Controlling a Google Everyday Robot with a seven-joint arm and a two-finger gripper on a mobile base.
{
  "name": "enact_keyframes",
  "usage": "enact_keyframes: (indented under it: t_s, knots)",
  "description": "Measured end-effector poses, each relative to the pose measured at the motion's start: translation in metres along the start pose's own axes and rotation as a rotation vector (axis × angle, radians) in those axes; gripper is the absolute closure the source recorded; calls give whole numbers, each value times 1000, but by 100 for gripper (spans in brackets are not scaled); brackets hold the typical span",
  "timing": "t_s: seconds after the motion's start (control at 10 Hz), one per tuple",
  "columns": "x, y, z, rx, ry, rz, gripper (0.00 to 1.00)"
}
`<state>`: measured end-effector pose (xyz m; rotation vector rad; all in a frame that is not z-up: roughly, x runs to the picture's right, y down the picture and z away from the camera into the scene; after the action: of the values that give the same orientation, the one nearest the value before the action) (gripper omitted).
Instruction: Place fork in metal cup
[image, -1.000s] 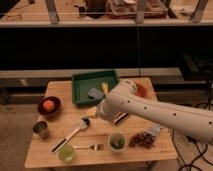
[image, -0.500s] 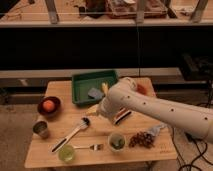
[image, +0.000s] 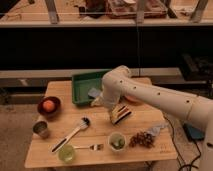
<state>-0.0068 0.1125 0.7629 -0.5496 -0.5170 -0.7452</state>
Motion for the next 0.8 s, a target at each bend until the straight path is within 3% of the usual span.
enact_keyframes:
  t_s: [0.3,0.6,0.8]
  knots:
    - [-6,0,-5,-3,33,26,20]
    - [-54,-11,-3,32,91,163,20]
    - [-71,-13,9,-6,96,252,20]
